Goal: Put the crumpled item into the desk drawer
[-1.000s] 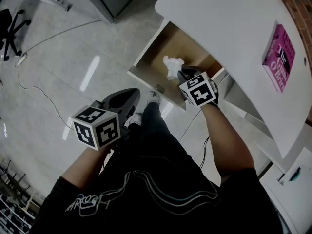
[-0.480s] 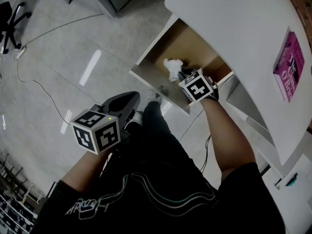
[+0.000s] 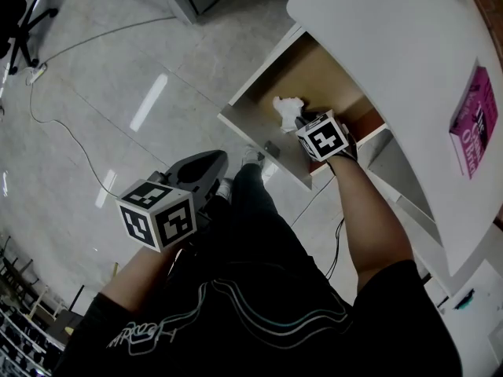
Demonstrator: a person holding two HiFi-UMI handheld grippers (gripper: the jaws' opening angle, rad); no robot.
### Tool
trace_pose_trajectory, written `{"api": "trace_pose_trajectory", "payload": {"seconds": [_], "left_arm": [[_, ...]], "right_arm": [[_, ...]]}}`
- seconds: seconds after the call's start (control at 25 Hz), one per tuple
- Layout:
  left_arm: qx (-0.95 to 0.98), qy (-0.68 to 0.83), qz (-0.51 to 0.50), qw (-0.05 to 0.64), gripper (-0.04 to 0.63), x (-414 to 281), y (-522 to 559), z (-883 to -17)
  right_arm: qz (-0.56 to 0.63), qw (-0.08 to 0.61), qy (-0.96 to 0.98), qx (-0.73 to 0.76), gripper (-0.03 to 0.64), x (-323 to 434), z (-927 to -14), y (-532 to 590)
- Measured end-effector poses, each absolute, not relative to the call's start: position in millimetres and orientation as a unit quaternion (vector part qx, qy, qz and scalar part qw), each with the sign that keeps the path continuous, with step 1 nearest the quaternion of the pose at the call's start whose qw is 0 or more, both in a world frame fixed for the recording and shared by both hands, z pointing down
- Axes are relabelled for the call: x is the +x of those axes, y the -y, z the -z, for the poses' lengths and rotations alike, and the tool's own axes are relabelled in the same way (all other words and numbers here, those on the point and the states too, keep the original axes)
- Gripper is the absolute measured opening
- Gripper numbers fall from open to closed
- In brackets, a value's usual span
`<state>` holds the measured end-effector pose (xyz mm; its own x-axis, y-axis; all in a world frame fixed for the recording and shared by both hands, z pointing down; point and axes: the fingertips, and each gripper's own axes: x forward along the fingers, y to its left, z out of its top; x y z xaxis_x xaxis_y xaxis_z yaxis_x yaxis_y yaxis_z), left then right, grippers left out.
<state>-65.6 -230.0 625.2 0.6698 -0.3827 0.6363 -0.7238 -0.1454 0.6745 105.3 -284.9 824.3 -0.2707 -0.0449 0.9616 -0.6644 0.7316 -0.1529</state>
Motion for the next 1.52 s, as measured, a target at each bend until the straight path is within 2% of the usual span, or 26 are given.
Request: {"api": "trace_pose_trajectory", "payload": {"seconds": [0.08, 0.2, 0.6, 0.84, 1.16, 1.28, 1.52], "left_arm": [[0.739, 0.376, -0.157, 0.537, 0.021, -66.8, 230.1, -624.8], [0.740, 0.377, -0.156, 0.535, 0.021, -68.6, 230.5, -621.9], [0.759, 0.365, -0.153, 0.516, 0.021, -70.2, 234.6, -588.6], [0.782, 0.341, -0.158, 0.496, 0.021, -66.0, 224.5, -545.3], [0.834, 0.289, -0.147, 0.446, 0.021, -56.6, 191.1, -450.7], [0.858, 0.269, -0.131, 0.418, 0.021, -55.3, 189.2, -407.4], [0.896, 0.241, -0.085, 0.364, 0.021, -56.5, 165.8, -316.1]], "right_arm": [[-0.285, 0.555, 0.744, 0.240, 0.088, 105.2, -822.7, 285.8], [-0.299, 0.553, 0.740, 0.240, 0.180, 102.9, -820.3, 283.3], [-0.338, 0.498, 0.743, 0.292, 0.219, 101.3, -765.8, 280.2], [-0.354, 0.413, 0.765, 0.345, 0.219, 98.1, -682.9, 266.8], [-0.365, 0.222, 0.807, 0.407, 0.216, 73.9, -513.2, 223.3], [-0.326, 0.154, 0.832, 0.421, 0.168, 65.6, -437.9, 213.8], [-0.253, 0.070, 0.879, 0.398, 0.103, 46.6, -312.5, 164.6]]}}
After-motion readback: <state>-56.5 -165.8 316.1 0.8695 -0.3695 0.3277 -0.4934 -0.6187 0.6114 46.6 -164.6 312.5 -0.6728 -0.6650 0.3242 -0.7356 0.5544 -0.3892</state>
